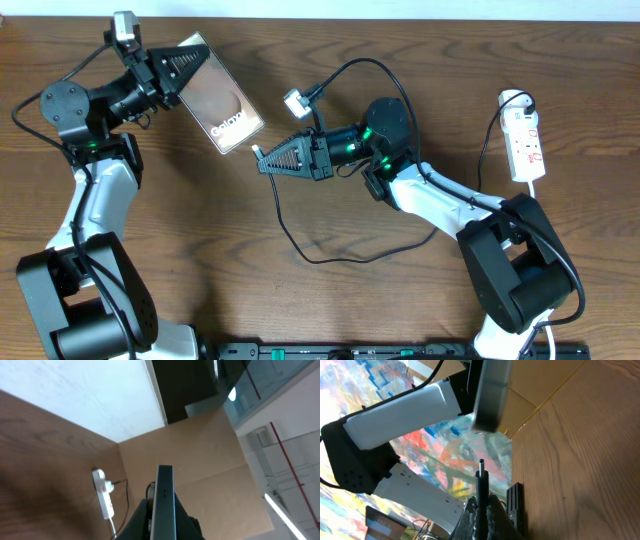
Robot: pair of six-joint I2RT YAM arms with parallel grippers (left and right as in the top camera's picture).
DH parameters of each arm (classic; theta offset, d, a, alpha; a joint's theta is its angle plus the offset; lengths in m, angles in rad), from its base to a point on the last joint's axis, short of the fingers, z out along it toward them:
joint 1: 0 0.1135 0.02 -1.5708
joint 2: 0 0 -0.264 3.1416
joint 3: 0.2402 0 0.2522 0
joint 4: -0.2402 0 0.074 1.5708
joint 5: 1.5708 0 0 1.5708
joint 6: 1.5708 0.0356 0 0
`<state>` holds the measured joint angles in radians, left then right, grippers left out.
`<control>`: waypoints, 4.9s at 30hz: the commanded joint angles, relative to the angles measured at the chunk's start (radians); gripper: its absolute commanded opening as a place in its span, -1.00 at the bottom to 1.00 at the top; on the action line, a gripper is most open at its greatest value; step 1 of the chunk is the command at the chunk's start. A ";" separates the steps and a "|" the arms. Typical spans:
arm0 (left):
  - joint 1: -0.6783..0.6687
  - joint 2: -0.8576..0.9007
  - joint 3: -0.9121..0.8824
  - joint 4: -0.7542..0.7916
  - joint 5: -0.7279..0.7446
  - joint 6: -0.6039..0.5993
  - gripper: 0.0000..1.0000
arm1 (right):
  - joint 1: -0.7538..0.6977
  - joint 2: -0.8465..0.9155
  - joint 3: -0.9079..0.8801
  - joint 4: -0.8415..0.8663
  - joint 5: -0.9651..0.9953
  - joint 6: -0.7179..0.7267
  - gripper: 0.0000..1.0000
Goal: Plug charger to phone and switch on socket
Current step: 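Push the USB-C plug up into the phone's bottom port with right gripper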
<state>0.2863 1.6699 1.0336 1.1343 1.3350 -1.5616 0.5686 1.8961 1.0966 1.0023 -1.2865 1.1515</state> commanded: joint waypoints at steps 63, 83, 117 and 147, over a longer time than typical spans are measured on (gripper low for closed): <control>-0.024 -0.015 0.005 -0.019 0.064 0.014 -0.85 | 0.018 0.002 0.005 -0.005 -0.014 0.023 -0.98; -0.024 -0.015 0.004 -0.019 0.094 0.041 -0.85 | 0.018 0.002 0.005 0.003 -0.006 0.014 -0.98; -0.068 -0.015 0.004 -0.018 0.132 0.100 -0.85 | 0.019 0.002 0.005 -0.001 0.043 0.035 -0.98; -0.108 -0.015 0.004 -0.018 0.190 0.140 -0.86 | 0.018 0.002 0.005 -0.001 0.172 0.037 -0.38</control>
<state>0.2016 1.6699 1.0336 1.1069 1.4456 -1.4319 0.5922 1.8973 1.0870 0.9977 -1.2076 1.1950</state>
